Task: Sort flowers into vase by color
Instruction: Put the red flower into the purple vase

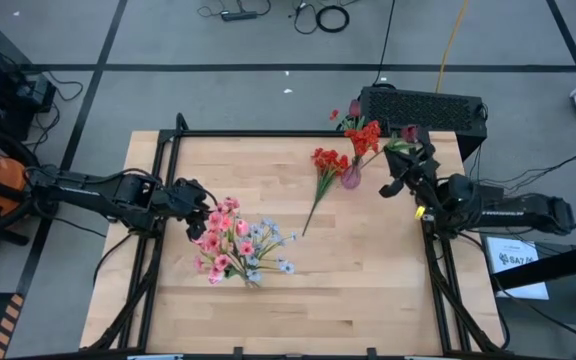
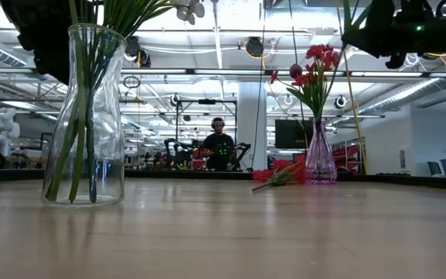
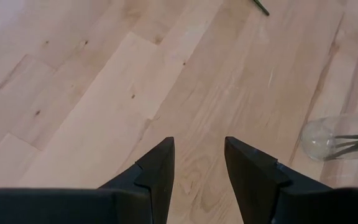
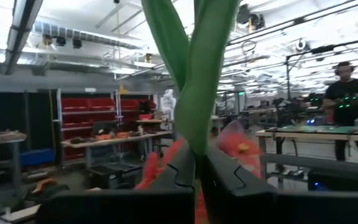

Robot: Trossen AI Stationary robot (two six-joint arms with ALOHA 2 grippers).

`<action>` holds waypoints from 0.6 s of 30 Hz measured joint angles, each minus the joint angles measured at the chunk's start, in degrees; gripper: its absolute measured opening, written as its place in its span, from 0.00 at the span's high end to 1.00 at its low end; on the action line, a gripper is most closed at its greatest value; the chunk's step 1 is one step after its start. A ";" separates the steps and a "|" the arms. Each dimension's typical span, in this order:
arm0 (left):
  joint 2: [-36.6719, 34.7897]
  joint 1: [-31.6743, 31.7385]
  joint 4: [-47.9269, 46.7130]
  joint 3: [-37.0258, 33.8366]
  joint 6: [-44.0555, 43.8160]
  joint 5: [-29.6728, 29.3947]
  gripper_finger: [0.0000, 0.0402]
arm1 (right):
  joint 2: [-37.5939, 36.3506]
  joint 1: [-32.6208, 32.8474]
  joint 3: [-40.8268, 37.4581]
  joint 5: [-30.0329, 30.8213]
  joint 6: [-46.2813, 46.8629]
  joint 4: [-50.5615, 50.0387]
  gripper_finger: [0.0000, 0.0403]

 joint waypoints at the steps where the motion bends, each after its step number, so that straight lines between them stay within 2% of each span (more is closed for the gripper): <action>1: 0.00 -0.01 0.00 0.00 0.00 -0.16 0.63 | -1.46 -0.52 0.00 -0.55 0.10 -1.55 1.00; 3: -0.02 0.01 0.00 0.00 0.00 -0.63 0.63 | -4.34 -1.84 0.24 -2.94 1.48 -6.19 1.00; 6: 0.00 -0.01 0.00 0.00 0.00 -1.09 0.63 | -7.60 -4.25 2.94 -6.65 4.26 -19.42 1.00; 9: -0.01 0.01 0.00 0.00 0.00 -1.24 0.63 | -9.16 -6.65 6.83 -7.69 4.95 -29.59 1.00; 14: -0.02 0.01 0.00 0.00 0.00 -1.62 0.63 | -9.81 -10.12 10.23 -14.84 3.92 -30.40 1.00; 18: -0.02 0.01 0.02 0.00 0.00 -2.98 0.63 | -9.52 -12.01 10.14 -15.08 2.73 -31.11 1.00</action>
